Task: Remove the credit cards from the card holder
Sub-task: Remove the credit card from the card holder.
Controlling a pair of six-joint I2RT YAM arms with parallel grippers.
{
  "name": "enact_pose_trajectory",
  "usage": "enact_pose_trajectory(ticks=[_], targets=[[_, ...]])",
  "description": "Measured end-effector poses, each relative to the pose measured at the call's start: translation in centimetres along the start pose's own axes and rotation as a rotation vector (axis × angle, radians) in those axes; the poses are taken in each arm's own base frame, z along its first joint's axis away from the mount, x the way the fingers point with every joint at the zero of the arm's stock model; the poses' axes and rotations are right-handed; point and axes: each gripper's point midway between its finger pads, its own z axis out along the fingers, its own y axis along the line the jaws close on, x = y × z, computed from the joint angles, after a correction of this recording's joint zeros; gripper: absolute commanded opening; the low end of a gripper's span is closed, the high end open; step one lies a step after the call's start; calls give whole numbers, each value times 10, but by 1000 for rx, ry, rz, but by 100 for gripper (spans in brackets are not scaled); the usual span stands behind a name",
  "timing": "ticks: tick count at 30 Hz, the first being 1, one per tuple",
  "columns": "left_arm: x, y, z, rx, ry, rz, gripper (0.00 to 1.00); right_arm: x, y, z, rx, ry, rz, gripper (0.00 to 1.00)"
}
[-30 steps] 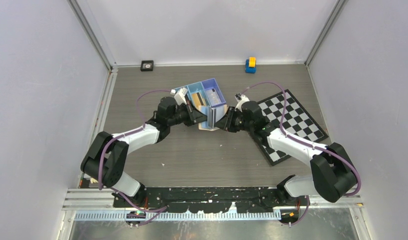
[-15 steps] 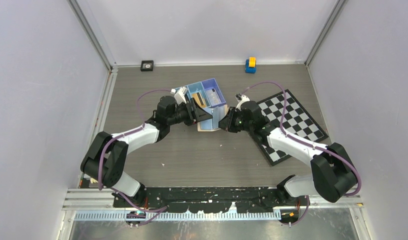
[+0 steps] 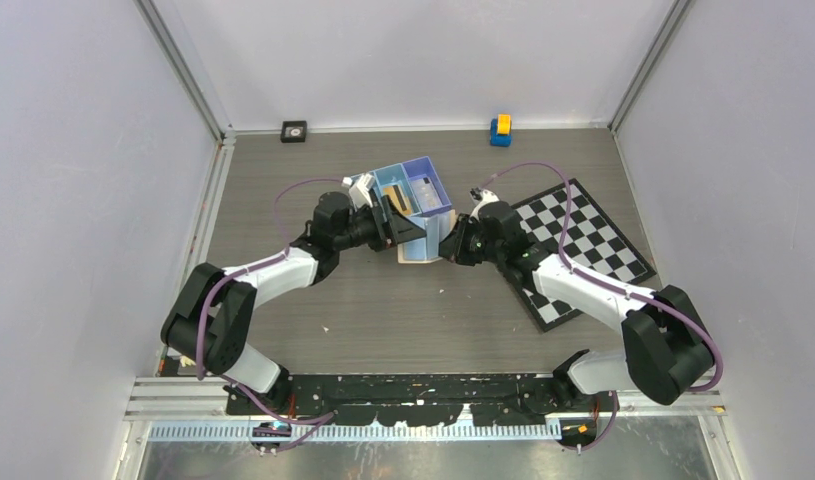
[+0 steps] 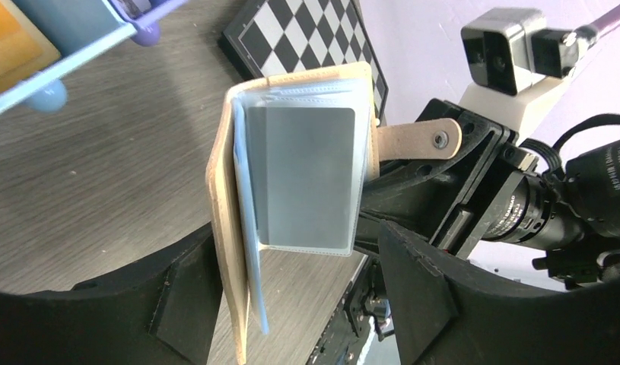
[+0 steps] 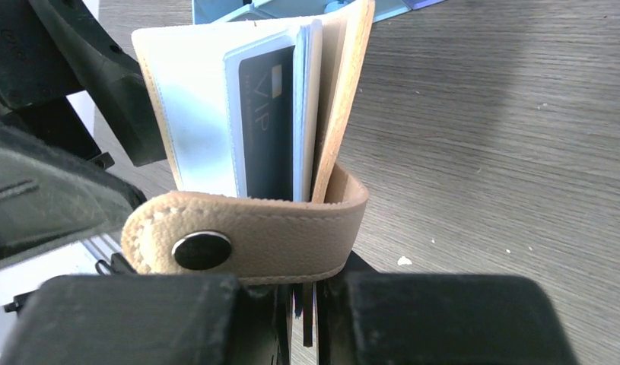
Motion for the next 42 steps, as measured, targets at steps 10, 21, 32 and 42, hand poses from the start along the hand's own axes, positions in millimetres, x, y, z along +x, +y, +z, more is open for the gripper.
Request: enact_pose_trajectory(ticks=[10,21,32,42], targets=[[16,-14,10,8,58,60,72,6,3,1,73,18,-66,0],[20,16,15,-158,84,45,43,14,5,6,134,23,-153,1],[4,31,5,-152,33,-35,34,4,1,5,115,12,-97,1],[-4,26,4,-104,6,-61,6,-5,-3,5,56,9,-6,0]])
